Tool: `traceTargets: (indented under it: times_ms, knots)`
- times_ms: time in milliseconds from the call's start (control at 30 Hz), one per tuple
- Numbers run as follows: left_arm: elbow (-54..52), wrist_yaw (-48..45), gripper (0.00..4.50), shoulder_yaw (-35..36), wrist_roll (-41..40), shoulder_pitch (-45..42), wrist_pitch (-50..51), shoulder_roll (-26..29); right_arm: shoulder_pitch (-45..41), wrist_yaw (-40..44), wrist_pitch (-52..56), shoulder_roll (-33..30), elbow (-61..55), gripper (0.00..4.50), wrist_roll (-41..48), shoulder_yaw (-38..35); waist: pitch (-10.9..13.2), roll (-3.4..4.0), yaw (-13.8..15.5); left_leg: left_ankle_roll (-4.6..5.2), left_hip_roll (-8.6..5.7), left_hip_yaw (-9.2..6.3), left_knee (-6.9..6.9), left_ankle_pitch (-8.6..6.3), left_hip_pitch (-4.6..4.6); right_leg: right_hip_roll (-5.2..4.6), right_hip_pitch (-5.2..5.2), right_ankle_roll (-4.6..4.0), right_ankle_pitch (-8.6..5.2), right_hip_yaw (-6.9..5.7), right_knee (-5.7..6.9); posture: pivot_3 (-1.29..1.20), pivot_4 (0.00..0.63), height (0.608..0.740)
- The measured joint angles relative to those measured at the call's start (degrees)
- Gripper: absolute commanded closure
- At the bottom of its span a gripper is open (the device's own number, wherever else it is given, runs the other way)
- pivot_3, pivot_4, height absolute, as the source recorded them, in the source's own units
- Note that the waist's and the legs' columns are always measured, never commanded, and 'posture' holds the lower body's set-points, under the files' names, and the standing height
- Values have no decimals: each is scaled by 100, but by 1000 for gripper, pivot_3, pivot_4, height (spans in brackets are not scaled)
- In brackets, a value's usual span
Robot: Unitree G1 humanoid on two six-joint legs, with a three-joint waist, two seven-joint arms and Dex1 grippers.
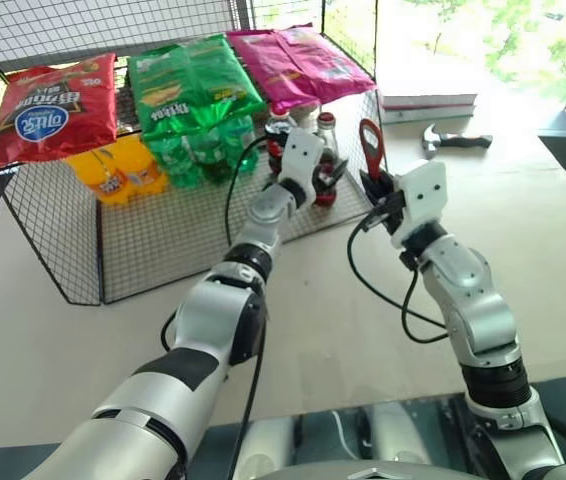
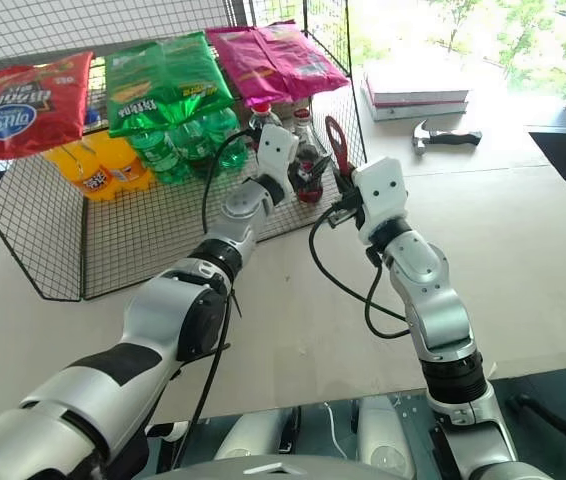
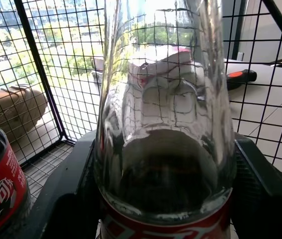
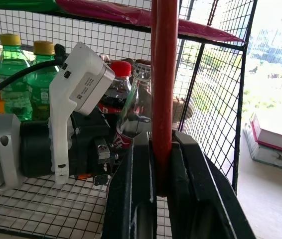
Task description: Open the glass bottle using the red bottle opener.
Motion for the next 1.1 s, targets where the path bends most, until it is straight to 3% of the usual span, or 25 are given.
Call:
traceTargets:
  times_ms: [200, 500, 733, 1000, 1067, 1100]
  knots:
    - [-2279, -1341, 1919, -87, -485, 1331, 749, 415, -13, 48, -12, -128, 28, 4500, 6, -155, 0, 1, -88, 0, 16, 0, 4, 0, -2, 1, -2, -1, 0, 6, 7, 0, 150, 740]
    - [-6029, -1829, 1919, -410, -877, 3317, 2818, 1417, -126, 178, -111, -189, 214, 4500, 32, -281, -1, 2, -122, 0, 27, 5, 26, -1, 9, 3, 2, -1, 0, 15, 36, 0, 150, 740]
    - [-7382, -1601, 1919, -395, -1412, 4214, 3781, 1481, -215, 294, -210, -142, 403, 4500, 46, -247, -1, 2, -101, 0, 28, 5, 36, -1, 14, 2, 7, -2, 0, 15, 47, 0, 150, 740]
    - [-7884, -1517, 1919, -439, -1479, 4532, 4004, 1557, -283, 384, -240, -141, 484, 4500, 46, -238, -1, 3, -99, 0, 27, 6, 35, -1, 15, 2, 8, -2, -1, 15, 45, 0, 150, 740]
    - [-7903, -1518, 869, -439, -1498, 4549, 4001, 1556, -284, 390, -244, -136, 545, 4500, 45, -236, -1, 2, -99, 0, 27, 6, 35, -1, 14, 2, 8, -2, -1, 15, 45, 0, 150, 740]
    - [-7929, -1525, 561, -439, -1540, 4561, 3999, 1555, -284, 392, -244, -131, 558, 4500, 44, -232, -1, 3, -99, 0, 27, 6, 35, -1, 14, 2, 8, -2, -1, 15, 45, 0, 150, 740]
